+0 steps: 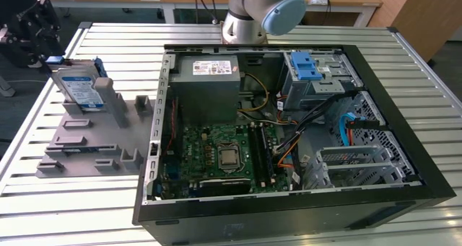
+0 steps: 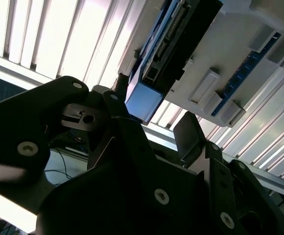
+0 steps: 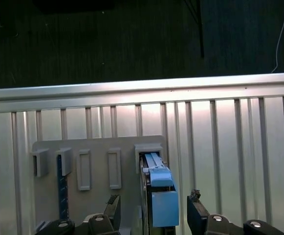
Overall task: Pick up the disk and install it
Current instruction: 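Pick up the disk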
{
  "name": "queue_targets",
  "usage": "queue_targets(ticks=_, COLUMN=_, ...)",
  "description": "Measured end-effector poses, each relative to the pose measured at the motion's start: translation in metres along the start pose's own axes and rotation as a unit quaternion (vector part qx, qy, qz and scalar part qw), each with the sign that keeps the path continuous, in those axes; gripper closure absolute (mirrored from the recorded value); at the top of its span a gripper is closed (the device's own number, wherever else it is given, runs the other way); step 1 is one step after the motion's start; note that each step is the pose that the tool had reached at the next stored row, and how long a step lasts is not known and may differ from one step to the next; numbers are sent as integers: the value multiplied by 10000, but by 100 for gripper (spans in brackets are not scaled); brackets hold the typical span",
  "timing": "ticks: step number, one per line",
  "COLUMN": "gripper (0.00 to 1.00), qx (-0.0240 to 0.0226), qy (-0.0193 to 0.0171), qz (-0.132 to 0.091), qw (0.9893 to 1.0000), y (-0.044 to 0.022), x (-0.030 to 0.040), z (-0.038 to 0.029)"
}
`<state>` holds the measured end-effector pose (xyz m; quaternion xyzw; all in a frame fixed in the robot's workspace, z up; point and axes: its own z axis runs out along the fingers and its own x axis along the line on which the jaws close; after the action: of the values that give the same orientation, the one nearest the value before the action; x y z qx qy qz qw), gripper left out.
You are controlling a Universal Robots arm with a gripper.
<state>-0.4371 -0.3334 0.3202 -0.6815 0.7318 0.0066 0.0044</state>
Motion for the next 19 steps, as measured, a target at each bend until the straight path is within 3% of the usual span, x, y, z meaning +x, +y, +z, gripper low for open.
queue_targets(ticks=6, gripper=35, qx=0, qy=0, qz=-1, qw=10000, y=13, x=2, z=64)
queue_targets(ticks=8, gripper=37, qx=1, qy=-1, qz=-1, qw=10000, y=17, x=3, z=86)
queue_targets(ticks=9, gripper=44, qx=0, qy=0, qz=0, qw=10000, y=18, x=3, z=96)
queue_targets(ticks=19, gripper=44, qx=-1, qy=0, qz=-43, qw=10000, y=18, x=-4, z=169)
